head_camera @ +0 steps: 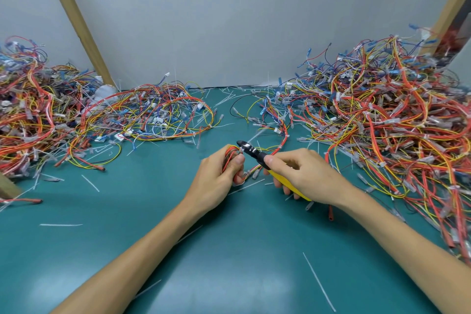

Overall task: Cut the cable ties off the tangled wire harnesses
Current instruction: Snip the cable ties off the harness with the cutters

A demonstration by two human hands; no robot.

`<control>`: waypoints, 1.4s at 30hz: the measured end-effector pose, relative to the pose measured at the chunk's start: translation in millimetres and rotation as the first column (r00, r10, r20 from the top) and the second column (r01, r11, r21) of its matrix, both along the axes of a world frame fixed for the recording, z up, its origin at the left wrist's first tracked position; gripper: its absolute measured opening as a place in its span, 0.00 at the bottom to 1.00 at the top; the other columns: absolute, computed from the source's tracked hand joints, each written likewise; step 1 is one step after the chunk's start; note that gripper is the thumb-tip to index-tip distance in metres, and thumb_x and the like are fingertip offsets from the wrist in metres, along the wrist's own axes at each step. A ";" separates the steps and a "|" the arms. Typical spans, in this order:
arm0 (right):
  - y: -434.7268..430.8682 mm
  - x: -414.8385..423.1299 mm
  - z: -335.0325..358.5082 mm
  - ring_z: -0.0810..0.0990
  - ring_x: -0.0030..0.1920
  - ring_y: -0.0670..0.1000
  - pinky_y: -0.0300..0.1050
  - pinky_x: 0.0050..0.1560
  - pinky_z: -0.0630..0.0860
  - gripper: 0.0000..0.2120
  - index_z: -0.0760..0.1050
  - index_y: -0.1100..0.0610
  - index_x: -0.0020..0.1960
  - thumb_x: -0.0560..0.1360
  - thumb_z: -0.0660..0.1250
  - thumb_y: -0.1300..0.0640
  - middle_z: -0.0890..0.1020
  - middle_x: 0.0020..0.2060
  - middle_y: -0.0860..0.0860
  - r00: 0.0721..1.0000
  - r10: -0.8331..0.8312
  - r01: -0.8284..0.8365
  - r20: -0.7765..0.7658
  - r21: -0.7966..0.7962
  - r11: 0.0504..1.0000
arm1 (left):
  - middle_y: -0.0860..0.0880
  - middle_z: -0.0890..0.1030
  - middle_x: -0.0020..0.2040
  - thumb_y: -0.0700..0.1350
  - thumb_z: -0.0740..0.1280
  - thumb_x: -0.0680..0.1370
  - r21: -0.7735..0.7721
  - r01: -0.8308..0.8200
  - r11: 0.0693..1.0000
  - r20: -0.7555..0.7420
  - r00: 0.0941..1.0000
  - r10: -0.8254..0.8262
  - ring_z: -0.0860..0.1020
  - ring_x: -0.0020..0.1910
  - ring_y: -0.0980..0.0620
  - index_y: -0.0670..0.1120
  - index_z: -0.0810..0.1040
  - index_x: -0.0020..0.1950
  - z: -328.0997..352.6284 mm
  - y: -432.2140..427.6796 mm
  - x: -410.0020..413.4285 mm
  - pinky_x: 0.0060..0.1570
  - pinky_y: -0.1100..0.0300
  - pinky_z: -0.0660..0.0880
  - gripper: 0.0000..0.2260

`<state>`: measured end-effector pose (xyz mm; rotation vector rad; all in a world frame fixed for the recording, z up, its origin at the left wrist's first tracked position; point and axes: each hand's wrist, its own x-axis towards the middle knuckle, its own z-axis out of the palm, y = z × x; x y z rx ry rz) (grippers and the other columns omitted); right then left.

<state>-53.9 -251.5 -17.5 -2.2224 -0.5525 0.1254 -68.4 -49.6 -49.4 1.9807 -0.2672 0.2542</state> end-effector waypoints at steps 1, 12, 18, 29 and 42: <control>0.0 -0.8 1.1 0.78 0.23 0.47 0.37 0.23 0.72 0.21 0.77 0.49 0.34 0.81 0.59 0.42 0.80 0.27 0.47 1.000 -0.006 0.006 0.005 -0.015 1.000 | 0.54 0.76 0.30 0.42 0.60 0.83 0.009 0.000 1.000 0.003 1.000 0.000 0.76 0.32 0.54 0.45 0.71 0.38 -0.1 0.2 0.0 0.38 0.58 0.77 0.13; -1.7 -2.2 4.6 0.80 0.24 0.51 0.43 0.22 0.75 0.24 0.80 0.54 0.39 0.81 0.57 0.40 0.82 0.27 0.50 0.995 0.011 -0.012 -0.097 -0.010 1.000 | 0.56 0.76 0.30 0.43 0.61 0.83 0.018 0.000 1.000 0.008 1.000 0.000 0.76 0.32 0.54 0.46 0.71 0.39 -0.2 0.8 -1.4 0.40 0.54 0.77 0.12; -2.4 0.7 1.4 0.82 0.26 0.54 0.46 0.26 0.78 0.25 0.81 0.56 0.40 0.82 0.56 0.41 0.83 0.29 0.52 0.990 0.061 -0.056 -0.127 0.042 0.998 | 0.56 0.76 0.30 0.43 0.61 0.83 0.028 0.001 1.000 0.010 1.000 -0.002 0.76 0.32 0.55 0.45 0.71 0.39 0.0 0.7 -1.6 0.40 0.53 0.77 0.12; -0.7 2.9 -6.7 0.83 0.31 0.47 0.37 0.31 0.74 0.20 0.79 0.49 0.38 0.76 0.58 0.37 0.83 0.32 0.48 0.999 0.040 -0.041 0.019 0.069 0.997 | 0.54 0.77 0.30 0.42 0.60 0.83 0.021 0.003 1.000 0.035 0.999 -0.004 0.77 0.31 0.55 0.44 0.71 0.39 -0.6 2.8 -0.7 0.37 0.64 0.75 0.12; -4.5 6.1 -11.0 0.76 0.52 0.42 0.34 0.54 0.69 0.26 0.78 0.48 0.63 0.72 0.66 0.34 0.79 0.51 0.41 0.926 0.022 0.017 0.377 -0.099 0.995 | 0.49 0.83 0.35 0.40 0.66 0.78 -0.030 -0.012 0.999 0.122 0.992 0.015 0.81 0.34 0.48 0.41 0.75 0.45 1.4 10.8 0.7 0.36 0.57 0.78 0.03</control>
